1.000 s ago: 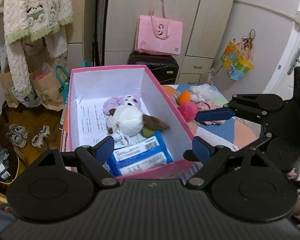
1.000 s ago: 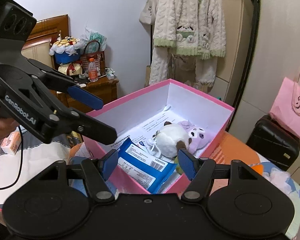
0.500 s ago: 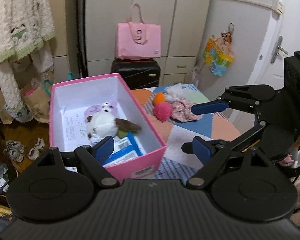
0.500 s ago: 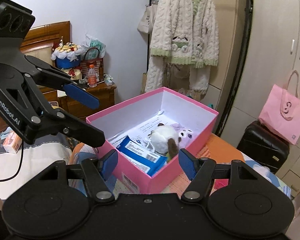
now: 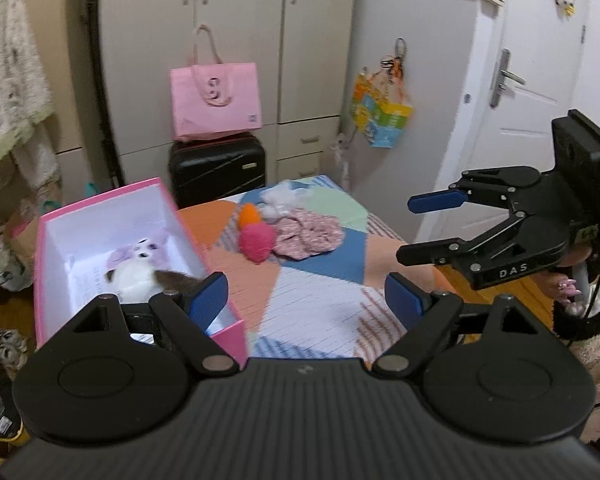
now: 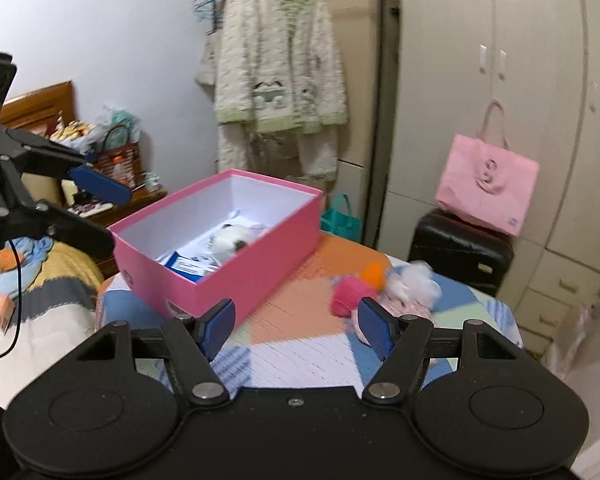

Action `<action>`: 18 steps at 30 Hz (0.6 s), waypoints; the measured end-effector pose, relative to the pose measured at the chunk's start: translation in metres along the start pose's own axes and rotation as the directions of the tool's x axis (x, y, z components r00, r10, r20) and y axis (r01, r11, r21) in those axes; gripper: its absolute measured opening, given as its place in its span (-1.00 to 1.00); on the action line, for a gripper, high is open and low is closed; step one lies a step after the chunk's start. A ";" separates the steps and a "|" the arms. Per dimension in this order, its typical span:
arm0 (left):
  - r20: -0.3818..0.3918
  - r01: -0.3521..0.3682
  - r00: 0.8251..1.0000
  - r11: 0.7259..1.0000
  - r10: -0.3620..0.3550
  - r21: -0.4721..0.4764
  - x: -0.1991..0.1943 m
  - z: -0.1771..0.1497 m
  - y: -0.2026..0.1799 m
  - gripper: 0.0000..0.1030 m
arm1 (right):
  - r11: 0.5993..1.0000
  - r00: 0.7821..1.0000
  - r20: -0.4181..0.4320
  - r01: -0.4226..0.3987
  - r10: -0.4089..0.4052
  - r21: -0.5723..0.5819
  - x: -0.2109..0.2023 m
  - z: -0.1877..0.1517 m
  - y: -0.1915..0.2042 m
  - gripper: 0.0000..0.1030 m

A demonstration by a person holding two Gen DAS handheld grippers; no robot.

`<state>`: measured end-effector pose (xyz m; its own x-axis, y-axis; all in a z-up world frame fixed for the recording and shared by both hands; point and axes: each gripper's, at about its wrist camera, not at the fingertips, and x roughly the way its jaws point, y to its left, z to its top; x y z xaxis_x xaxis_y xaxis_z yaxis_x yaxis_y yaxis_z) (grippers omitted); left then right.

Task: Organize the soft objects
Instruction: 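Withdraw both grippers from the box toward the pom-pom and floral scrunchie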

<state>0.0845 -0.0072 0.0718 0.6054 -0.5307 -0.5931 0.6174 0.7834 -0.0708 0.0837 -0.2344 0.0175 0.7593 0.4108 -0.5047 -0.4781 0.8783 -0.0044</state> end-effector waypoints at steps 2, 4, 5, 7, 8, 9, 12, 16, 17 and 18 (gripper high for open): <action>0.001 0.004 1.000 1.000 -0.004 0.009 0.009 0.002 -0.006 0.66 | 1.000 1.000 -0.001 0.011 -0.011 0.011 0.000 -0.007 -0.007 0.42; 0.005 0.007 1.000 1.000 -0.007 0.013 0.020 0.003 -0.011 0.66 | 1.000 1.000 -0.001 0.022 -0.022 0.012 -0.001 -0.015 -0.012 0.42; 0.005 0.010 1.000 1.000 -0.010 0.014 0.025 0.004 -0.013 0.66 | 1.000 1.000 0.000 0.027 -0.027 0.010 0.000 -0.018 -0.015 0.44; 0.007 0.012 1.000 1.000 -0.012 0.010 0.038 0.008 -0.017 0.66 | 0.999 0.999 0.004 0.032 -0.032 0.012 0.004 -0.023 -0.022 0.47; 0.009 0.010 1.000 1.000 -0.010 0.009 0.044 0.009 -0.019 0.66 | 0.999 0.999 0.007 0.034 -0.034 0.016 0.006 -0.025 -0.025 0.48; 0.012 0.007 1.000 1.000 -0.007 0.008 0.051 0.010 -0.020 0.66 | 0.999 0.999 0.010 0.037 -0.037 0.017 0.010 -0.028 -0.029 0.49; 0.019 -0.007 1.000 1.000 0.007 -0.005 0.072 0.013 -0.022 0.66 | 0.999 0.999 0.014 0.053 -0.053 -0.001 0.022 -0.035 -0.036 0.52; 0.035 -0.042 0.998 0.998 0.044 -0.043 0.101 0.018 -0.019 0.66 | 0.998 0.998 0.036 0.060 -0.059 -0.025 0.039 -0.042 -0.047 0.64; 0.044 -0.052 0.998 0.997 0.055 -0.056 0.108 0.018 -0.018 0.66 | 0.998 0.997 0.045 0.062 -0.061 -0.031 0.043 -0.043 -0.049 0.65; 0.061 -0.064 0.996 0.995 0.069 -0.079 0.114 0.018 -0.015 0.66 | 0.997 0.997 0.059 0.061 -0.059 -0.043 0.048 -0.045 -0.052 0.65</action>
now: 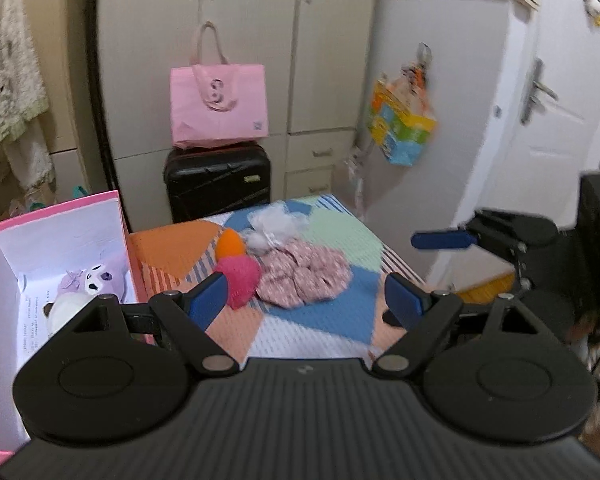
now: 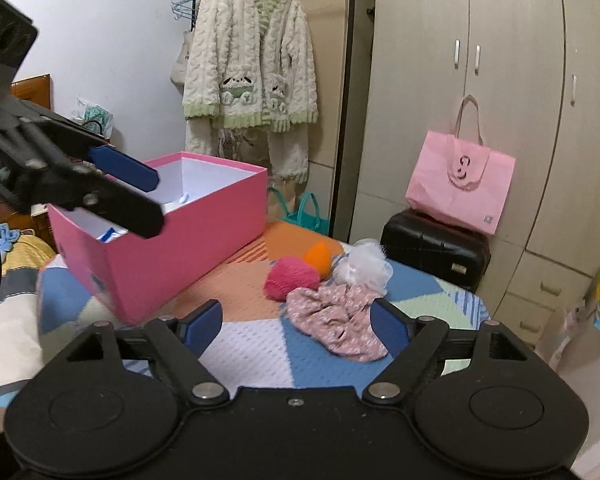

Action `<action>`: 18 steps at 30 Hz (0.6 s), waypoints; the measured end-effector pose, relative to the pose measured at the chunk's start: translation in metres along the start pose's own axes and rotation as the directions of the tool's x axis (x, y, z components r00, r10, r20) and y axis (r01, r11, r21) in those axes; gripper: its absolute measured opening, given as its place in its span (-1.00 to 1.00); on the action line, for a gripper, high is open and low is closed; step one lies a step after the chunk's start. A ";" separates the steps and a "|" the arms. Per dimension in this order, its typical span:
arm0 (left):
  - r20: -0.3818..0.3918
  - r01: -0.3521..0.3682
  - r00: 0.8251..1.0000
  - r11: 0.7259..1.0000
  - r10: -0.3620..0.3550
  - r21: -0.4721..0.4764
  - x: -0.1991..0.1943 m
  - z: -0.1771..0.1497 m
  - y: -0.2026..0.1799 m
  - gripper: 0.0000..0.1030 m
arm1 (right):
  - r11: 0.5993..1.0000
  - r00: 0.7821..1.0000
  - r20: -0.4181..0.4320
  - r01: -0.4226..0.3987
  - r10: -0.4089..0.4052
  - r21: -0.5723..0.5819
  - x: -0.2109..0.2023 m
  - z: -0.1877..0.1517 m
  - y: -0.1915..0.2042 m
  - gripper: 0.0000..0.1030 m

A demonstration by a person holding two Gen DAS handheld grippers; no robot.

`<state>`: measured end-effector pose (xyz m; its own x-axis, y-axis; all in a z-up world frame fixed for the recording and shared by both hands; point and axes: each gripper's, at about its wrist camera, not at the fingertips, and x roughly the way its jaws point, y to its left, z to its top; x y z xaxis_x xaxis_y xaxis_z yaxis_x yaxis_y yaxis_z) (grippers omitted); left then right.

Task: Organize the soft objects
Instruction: 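Withdraw both grippers from the box toward the pom-pom and floral scrunchie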

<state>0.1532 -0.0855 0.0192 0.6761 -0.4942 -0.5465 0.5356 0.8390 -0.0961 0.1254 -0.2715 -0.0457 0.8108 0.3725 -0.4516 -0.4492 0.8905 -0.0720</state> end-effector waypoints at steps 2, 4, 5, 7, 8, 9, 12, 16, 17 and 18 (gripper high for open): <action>0.027 -0.034 0.999 0.999 0.035 -0.032 0.013 -0.002 0.002 0.66 | 1.000 1.000 0.019 -0.004 0.005 -0.022 0.008 -0.005 -0.007 0.65; 0.041 -0.051 0.998 0.998 0.052 -0.027 0.023 -0.002 -0.001 0.66 | 0.999 1.000 0.028 -0.001 0.002 -0.042 0.021 -0.009 -0.014 0.65; 0.047 -0.066 0.997 0.998 0.067 -0.022 0.031 -0.002 -0.003 0.66 | 0.999 1.000 0.030 0.001 0.000 -0.047 0.026 -0.010 -0.017 0.65; 0.062 -0.097 0.993 0.995 0.098 -0.010 0.042 -0.001 -0.007 0.66 | 0.998 0.999 0.034 -0.004 0.006 -0.056 0.039 -0.012 -0.024 0.65; 0.069 -0.120 0.990 0.993 0.120 -0.002 0.049 0.000 -0.010 0.66 | 0.998 0.999 0.034 -0.009 0.011 -0.064 0.044 -0.012 -0.025 0.65; 0.072 -0.136 0.988 0.991 0.136 0.003 0.055 0.000 -0.012 0.65 | 0.997 0.999 0.035 -0.015 0.018 -0.076 0.050 -0.014 -0.028 0.65; 0.057 -0.166 0.984 0.986 0.167 -0.006 0.080 0.000 -0.013 0.65 | 0.991 0.999 0.026 -0.027 0.031 -0.131 0.068 -0.018 -0.031 0.66; 0.017 -0.199 0.979 0.973 0.202 -0.113 0.113 -0.007 0.002 0.60 | 0.974 0.999 -0.025 -0.030 0.025 -0.225 0.097 -0.023 -0.031 0.69; 0.000 -0.193 0.981 0.971 0.195 -0.140 0.121 -0.009 0.007 0.60 | 0.971 0.999 -0.035 -0.028 0.021 -0.238 0.103 -0.023 -0.031 0.69; -0.020 -0.191 0.981 0.969 0.190 -0.155 0.131 -0.010 0.010 0.59 | 0.969 0.999 -0.045 -0.035 0.025 -0.246 0.108 -0.024 -0.031 0.69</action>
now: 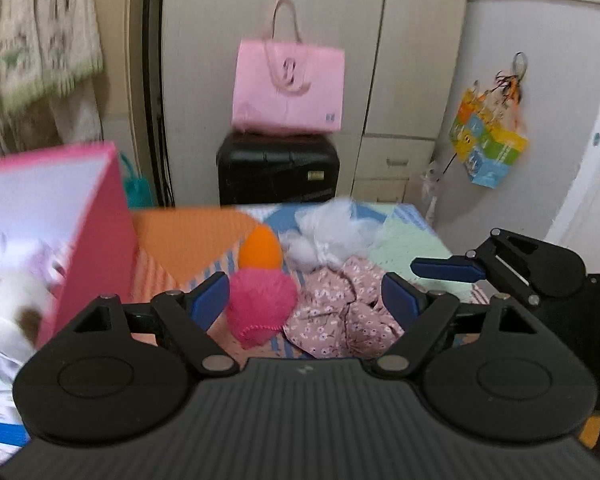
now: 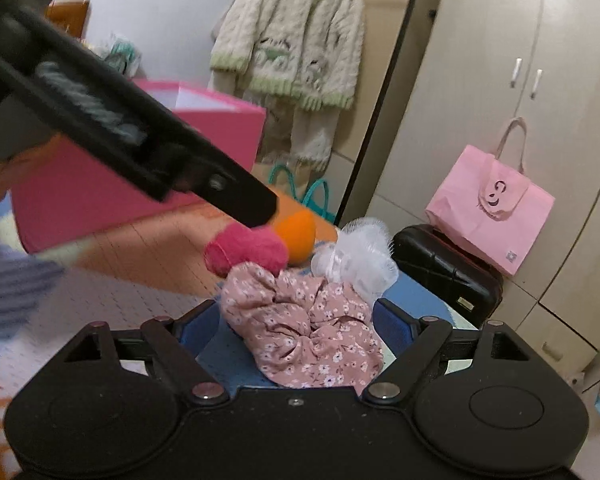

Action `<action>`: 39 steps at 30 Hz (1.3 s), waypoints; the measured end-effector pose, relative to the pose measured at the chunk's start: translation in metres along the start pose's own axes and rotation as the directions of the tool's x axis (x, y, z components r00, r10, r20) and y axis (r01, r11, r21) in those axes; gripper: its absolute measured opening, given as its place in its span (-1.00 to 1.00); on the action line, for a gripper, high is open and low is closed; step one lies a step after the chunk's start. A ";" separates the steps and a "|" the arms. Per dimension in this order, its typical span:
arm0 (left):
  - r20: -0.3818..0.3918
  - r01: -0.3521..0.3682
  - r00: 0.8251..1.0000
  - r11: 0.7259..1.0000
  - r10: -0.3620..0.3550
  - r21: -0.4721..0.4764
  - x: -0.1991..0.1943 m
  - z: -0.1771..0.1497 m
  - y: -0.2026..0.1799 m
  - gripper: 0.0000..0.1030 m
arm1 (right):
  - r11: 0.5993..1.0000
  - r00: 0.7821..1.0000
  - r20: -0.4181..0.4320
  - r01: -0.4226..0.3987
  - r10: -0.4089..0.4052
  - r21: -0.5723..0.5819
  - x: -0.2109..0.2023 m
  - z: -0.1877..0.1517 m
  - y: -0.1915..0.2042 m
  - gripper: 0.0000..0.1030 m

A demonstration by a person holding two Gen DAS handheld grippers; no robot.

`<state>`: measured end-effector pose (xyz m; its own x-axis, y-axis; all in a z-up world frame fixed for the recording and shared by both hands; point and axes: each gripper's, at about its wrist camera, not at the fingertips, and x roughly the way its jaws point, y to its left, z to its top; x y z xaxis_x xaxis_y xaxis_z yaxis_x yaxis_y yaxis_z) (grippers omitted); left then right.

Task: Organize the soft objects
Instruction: 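Withdraw both grippers from the box toward the pom-pom and floral scrunchie, then close the left gripper on the pink pom-pom while the right gripper closes on the pink floral scrunchie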

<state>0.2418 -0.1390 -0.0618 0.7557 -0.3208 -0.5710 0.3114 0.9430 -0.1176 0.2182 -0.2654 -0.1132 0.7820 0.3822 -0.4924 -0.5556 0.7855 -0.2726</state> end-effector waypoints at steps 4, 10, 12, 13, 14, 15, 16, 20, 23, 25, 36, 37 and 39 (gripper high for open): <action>-0.023 -0.058 0.998 0.998 0.058 -0.034 0.024 -0.003 0.006 0.59 | 0.999 0.999 -0.016 -0.031 0.031 0.021 0.011 -0.002 -0.008 0.69; -0.047 -0.094 0.995 0.990 0.090 -0.109 0.048 -0.005 0.019 0.59 | 0.991 0.996 -0.047 -0.074 0.080 0.112 0.027 -0.004 -0.023 0.80; -0.057 -0.111 0.993 0.988 0.106 -0.108 0.053 -0.007 0.021 0.59 | 0.986 0.993 -0.067 -0.082 0.093 0.144 0.033 -0.005 -0.029 0.80; -0.061 -0.116 0.992 0.987 0.110 -0.108 0.055 -0.008 0.021 0.59 | 0.983 0.992 -0.076 -0.086 0.100 0.164 0.037 -0.006 -0.033 0.80; -0.065 -0.120 0.991 0.987 0.113 -0.109 0.057 -0.009 0.021 0.59 | 0.978 0.990 -0.086 -0.094 0.112 0.188 0.040 -0.007 -0.035 0.80; -0.070 -0.125 0.991 0.986 0.117 -0.111 0.058 -0.010 0.022 0.59 | 0.973 0.988 -0.094 -0.104 0.125 0.207 0.043 -0.008 -0.038 0.80; -0.070 -0.129 0.990 0.985 0.122 -0.114 0.058 -0.012 0.022 0.59 | 0.969 0.986 -0.099 -0.113 0.137 0.221 0.047 -0.009 -0.040 0.80; -0.068 -0.146 0.988 0.983 0.139 -0.109 0.062 -0.015 0.023 0.57 | 0.963 0.983 -0.104 -0.126 0.154 0.240 0.051 -0.014 -0.039 0.80; -0.089 -0.135 0.988 0.984 0.125 -0.113 0.067 -0.016 0.025 0.36 | 0.963 0.983 -0.103 -0.125 0.154 0.240 0.052 -0.014 -0.039 0.80; -0.084 -0.141 0.988 0.986 0.133 -0.092 0.068 -0.017 0.023 0.22 | 0.962 0.983 -0.101 -0.124 0.152 0.242 0.053 -0.014 -0.039 0.80; -0.074 -0.120 0.991 0.987 0.113 -0.103 0.058 -0.020 0.023 -0.13 | 0.958 0.992 -0.084 -0.071 0.097 0.279 0.040 -0.013 -0.033 -0.22; -0.073 -0.117 0.991 0.988 0.110 -0.104 0.056 -0.021 0.023 -0.13 | 0.955 0.993 -0.080 -0.062 0.089 0.289 0.038 -0.014 -0.032 -0.28; -0.071 -0.109 0.992 0.989 0.102 -0.102 0.051 -0.023 0.021 -0.12 | 0.951 0.994 -0.079 -0.050 0.078 0.307 0.033 -0.016 -0.030 -0.43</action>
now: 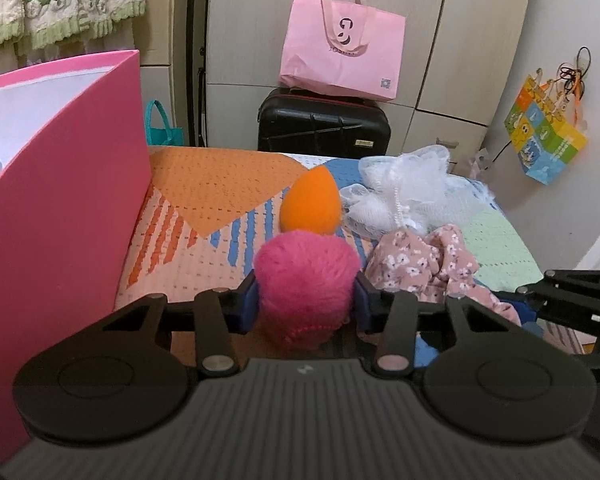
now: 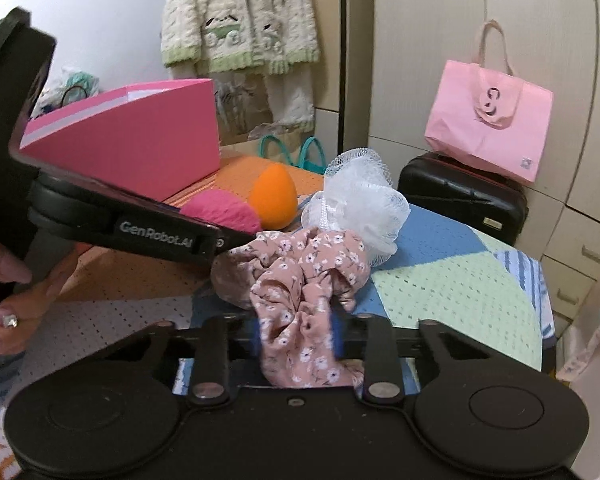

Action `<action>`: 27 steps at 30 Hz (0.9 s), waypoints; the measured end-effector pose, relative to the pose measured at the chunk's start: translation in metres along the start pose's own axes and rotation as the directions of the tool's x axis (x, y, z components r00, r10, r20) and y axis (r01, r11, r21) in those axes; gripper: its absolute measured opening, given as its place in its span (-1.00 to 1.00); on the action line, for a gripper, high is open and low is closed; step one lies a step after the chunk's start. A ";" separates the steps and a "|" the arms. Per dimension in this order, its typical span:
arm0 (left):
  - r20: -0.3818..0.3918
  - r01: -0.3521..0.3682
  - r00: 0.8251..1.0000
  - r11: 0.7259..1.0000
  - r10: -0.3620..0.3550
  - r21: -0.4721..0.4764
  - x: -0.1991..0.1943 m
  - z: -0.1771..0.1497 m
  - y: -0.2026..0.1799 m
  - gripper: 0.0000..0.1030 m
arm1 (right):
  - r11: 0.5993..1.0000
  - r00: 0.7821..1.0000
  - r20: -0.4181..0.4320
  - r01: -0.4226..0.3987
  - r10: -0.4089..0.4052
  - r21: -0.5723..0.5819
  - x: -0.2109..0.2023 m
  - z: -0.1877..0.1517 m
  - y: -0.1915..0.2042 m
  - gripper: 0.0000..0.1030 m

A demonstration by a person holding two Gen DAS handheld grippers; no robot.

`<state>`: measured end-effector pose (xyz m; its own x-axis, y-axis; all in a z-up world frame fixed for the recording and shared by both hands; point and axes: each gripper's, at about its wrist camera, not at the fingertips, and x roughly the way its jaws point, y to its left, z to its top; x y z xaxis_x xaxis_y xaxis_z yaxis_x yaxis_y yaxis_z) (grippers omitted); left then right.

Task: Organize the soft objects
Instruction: 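Close the left gripper on the pink pom-pom while the right gripper closes on the pink floral scrunchie, then lift and carry the pom-pom and scrunchie over the pink box with both grippers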

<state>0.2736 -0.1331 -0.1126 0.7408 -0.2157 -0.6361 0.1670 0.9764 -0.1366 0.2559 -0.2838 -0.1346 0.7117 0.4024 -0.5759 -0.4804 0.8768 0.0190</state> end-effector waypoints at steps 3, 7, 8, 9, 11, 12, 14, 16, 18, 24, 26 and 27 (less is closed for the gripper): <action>-0.001 0.015 1.000 1.000 -0.015 0.002 -0.006 -0.004 -0.002 -0.13 | 1.000 1.000 -0.001 0.009 -0.009 0.011 -0.007 -0.004 0.006 -0.49; 0.005 0.036 0.999 0.999 -0.037 0.004 -0.016 -0.009 -0.003 -0.13 | 0.999 1.000 -0.003 0.010 -0.010 0.036 -0.015 -0.008 0.013 -0.50; 0.006 0.041 0.999 0.999 -0.042 0.006 -0.019 -0.010 -0.003 -0.13 | 0.999 1.000 -0.001 0.015 -0.015 0.043 -0.018 -0.009 0.014 -0.50; 0.008 0.049 0.999 0.999 -0.049 0.008 -0.022 -0.011 -0.003 -0.13 | 0.998 1.000 0.001 0.020 -0.020 0.053 -0.020 -0.011 0.015 -0.50; 0.016 0.064 0.998 0.998 -0.065 0.015 -0.030 -0.013 -0.005 -0.13 | 0.997 1.000 0.005 0.023 -0.023 0.070 -0.026 -0.014 0.018 -0.50; 0.019 0.069 0.997 0.997 -0.070 0.020 -0.034 -0.014 -0.006 -0.13 | 0.997 1.000 0.008 0.025 -0.026 0.077 -0.030 -0.015 0.019 -0.50; 0.029 0.079 0.996 0.996 -0.080 0.031 -0.041 -0.016 -0.007 -0.12 | 0.996 1.000 0.014 0.026 -0.028 0.084 -0.036 -0.017 0.022 -0.50; 0.037 0.095 0.995 0.995 -0.096 0.036 -0.047 -0.019 -0.007 -0.12 | 0.996 0.999 0.020 0.031 -0.033 0.087 -0.041 -0.018 0.026 -0.50; 0.036 0.110 0.993 0.993 -0.112 0.036 -0.052 -0.022 -0.006 -0.12 | 0.995 0.999 0.024 0.045 -0.047 0.087 -0.046 -0.021 0.026 -0.50; 0.039 0.130 0.991 0.990 -0.132 0.050 -0.071 -0.030 -0.004 -0.13 | 0.989 0.997 0.034 0.071 -0.076 0.129 -0.063 -0.029 0.032 -0.49; 0.036 0.145 0.988 0.988 -0.147 0.053 -0.078 -0.033 -0.003 -0.13 | 0.987 0.996 0.034 0.079 -0.084 0.138 -0.068 -0.031 0.035 -0.49; 0.031 0.158 0.987 0.986 -0.160 0.052 -0.082 -0.035 -0.002 -0.13 | 0.986 0.996 0.034 0.082 -0.088 0.142 -0.071 -0.032 0.037 -0.49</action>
<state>0.1898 -0.1169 -0.0867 0.7245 -0.3692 -0.5820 0.3155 0.9284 -0.1961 0.1711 -0.2885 -0.1190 0.7680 0.3325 -0.5474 -0.3428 0.9354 0.0872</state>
